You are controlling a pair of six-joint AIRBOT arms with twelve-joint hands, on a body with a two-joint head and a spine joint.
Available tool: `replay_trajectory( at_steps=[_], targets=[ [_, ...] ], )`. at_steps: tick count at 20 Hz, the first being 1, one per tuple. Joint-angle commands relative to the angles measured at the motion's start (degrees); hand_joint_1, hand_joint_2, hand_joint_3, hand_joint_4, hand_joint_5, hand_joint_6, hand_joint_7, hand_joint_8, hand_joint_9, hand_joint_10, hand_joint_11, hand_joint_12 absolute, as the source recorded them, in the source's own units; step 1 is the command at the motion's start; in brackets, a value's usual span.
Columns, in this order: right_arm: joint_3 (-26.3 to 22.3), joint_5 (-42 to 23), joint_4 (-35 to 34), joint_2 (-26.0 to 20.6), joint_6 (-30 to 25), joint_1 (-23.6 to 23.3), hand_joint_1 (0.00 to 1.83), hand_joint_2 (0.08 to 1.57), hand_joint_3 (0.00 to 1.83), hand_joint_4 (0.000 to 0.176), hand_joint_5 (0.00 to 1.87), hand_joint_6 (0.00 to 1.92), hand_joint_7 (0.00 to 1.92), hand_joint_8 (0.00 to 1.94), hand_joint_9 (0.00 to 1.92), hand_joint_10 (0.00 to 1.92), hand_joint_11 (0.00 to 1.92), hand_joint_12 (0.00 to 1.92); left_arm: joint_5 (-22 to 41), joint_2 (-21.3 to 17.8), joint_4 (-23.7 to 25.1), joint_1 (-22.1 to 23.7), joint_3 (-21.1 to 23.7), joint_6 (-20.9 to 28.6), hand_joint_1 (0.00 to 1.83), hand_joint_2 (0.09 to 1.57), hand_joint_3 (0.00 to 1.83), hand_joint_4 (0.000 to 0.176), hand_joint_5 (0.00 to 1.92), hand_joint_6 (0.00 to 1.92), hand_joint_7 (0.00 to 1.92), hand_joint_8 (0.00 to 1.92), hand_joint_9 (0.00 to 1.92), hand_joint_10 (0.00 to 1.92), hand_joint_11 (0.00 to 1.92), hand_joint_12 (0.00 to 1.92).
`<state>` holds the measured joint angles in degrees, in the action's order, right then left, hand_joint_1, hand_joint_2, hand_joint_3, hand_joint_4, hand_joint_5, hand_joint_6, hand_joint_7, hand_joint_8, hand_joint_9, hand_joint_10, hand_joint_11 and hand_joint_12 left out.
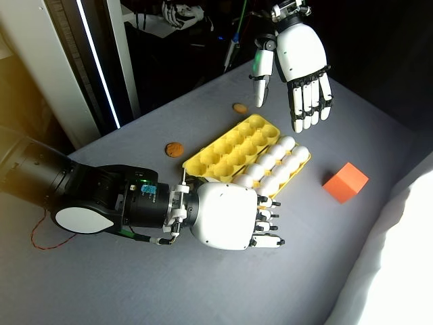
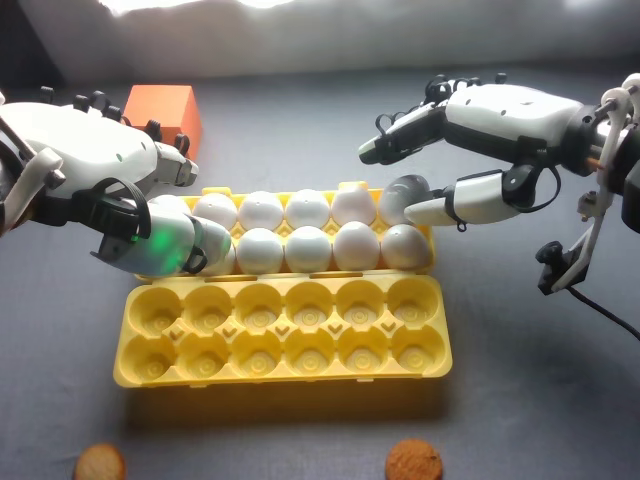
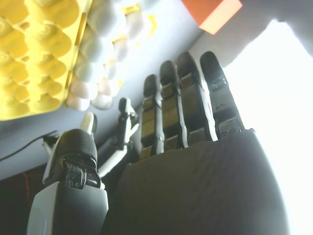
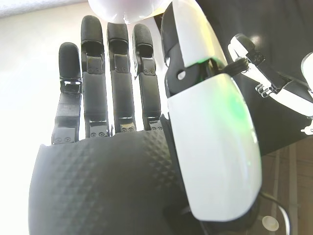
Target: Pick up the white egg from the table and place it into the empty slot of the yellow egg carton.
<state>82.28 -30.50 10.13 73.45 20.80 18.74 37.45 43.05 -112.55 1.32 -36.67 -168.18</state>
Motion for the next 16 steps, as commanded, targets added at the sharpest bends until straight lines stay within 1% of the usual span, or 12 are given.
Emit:
replay_trajectory(
  at_steps=[1,2,5,6,7,9,10,11,12,14,15,16],
  targets=[
    [0.27,-7.54,-1.27,-1.01,-0.67,-0.91,0.98,1.11,0.0,0.0,0.56,0.0,0.6,0.0,0.53,0.07,0.0,1.17,-0.76,-0.63,2.83,1.03,-0.15,-0.19,0.0,1.3,0.0,0.0,0.27,0.0,0.3,0.0,0.28,0.0,0.0,0.46],
    [0.27,-7.65,-1.27,-1.33,-0.88,-1.32,0.96,1.12,0.0,0.0,0.53,0.0,0.56,0.0,0.49,0.05,0.0,1.12,-0.75,-0.59,2.8,1.22,-0.19,-0.19,0.0,1.3,0.0,0.0,0.28,0.0,0.31,0.0,0.29,0.0,0.0,0.49],
    [0.19,-9.57,-0.62,-3.54,-0.97,-2.62,0.95,1.12,0.0,0.0,0.52,0.0,0.55,0.0,0.49,0.04,0.0,1.1,-0.63,-0.57,2.32,1.48,-0.04,-0.19,0.0,1.3,0.0,0.0,0.29,0.0,0.32,0.0,0.29,0.0,0.0,0.5],
    [0.13,-10.04,-0.6,-4.54,-1.07,-2.85,0.91,1.13,0.0,0.0,0.48,0.0,0.51,0.0,0.45,0.03,0.0,1.03,-0.63,-0.57,2.11,1.48,0.03,-0.19,0.0,1.3,0.0,0.0,0.29,0.0,0.33,0.0,0.3,0.0,0.0,0.51],
    [0.16,-10.15,-0.92,-5.69,-1.16,-3.19,0.73,1.21,0.02,0.0,0.43,0.0,0.46,0.0,0.41,0.0,0.0,0.92,-0.63,-0.57,1.9,1.48,0.13,-0.19,0.0,1.3,0.0,0.0,0.28,0.0,0.31,0.0,0.29,0.0,0.0,0.5],
    [0.12,-9.18,-1.58,-7.61,-1.28,-3.78,0.71,1.21,0.01,0.0,0.45,0.01,0.48,0.0,0.42,0.01,0.0,0.94,-0.62,-0.59,1.41,1.46,0.35,-0.35,0.0,1.3,0.0,0.0,0.27,0.0,0.31,0.0,0.28,0.0,0.0,0.48],
    [0.12,-8.3,-0.29,-8.36,-1.27,-4.15,0.71,1.21,0.01,0.0,0.45,0.01,0.47,0.0,0.41,0.0,0.0,0.94,-0.63,-0.59,0.76,1.49,0.39,-1.14,0.0,1.3,0.0,0.0,0.27,0.0,0.29,0.0,0.27,0.0,0.0,0.45],
    [0.05,-7.34,3.22,-9.1,-1.24,-4.93,0.68,1.22,0.01,0.0,0.43,0.0,0.46,0.0,0.41,0.0,0.0,0.94,-0.63,-0.59,-0.74,1.67,0.32,-3.18,0.0,1.3,0.0,0.0,0.27,0.0,0.31,0.0,0.29,0.0,0.0,0.48],
    [-0.62,-6.45,5.51,-10.17,-0.73,-5.43,0.65,1.24,0.01,0.0,0.41,0.0,0.45,0.0,0.4,0.0,0.0,0.92,-0.63,-0.59,-0.85,1.72,0.25,-3.38,0.0,1.3,0.0,0.0,0.28,0.0,0.31,0.0,0.29,0.0,0.0,0.49],
    [-3.45,-4.9,11.77,-13.73,2.06,-6.48,0.58,1.28,0.01,0.0,0.41,0.0,0.46,0.0,0.42,0.01,0.0,0.96,-0.63,-0.58,-0.58,1.64,0.1,-3.42,0.0,1.3,0.0,0.0,0.28,0.0,0.31,0.0,0.29,0.0,0.0,0.47],
    [-4.8,-4.16,13.89,-15.39,3.04,-6.79,0.6,1.28,0.01,0.0,0.43,0.01,0.48,0.01,0.43,0.01,0.0,0.98,-0.65,-0.6,-0.62,1.45,0.12,-3.42,0.0,1.3,0.0,0.0,0.28,0.0,0.31,0.0,0.29,0.0,0.0,0.47],
    [-6.11,-3.14,15.42,-17.0,3.04,-6.85,0.58,1.3,0.01,0.0,0.41,0.0,0.46,0.0,0.42,0.0,0.0,0.95,-0.82,-0.64,-0.67,1.25,0.12,-3.42,0.0,1.3,0.0,0.0,0.27,0.0,0.31,0.0,0.28,0.0,0.0,0.47]
  ],
)
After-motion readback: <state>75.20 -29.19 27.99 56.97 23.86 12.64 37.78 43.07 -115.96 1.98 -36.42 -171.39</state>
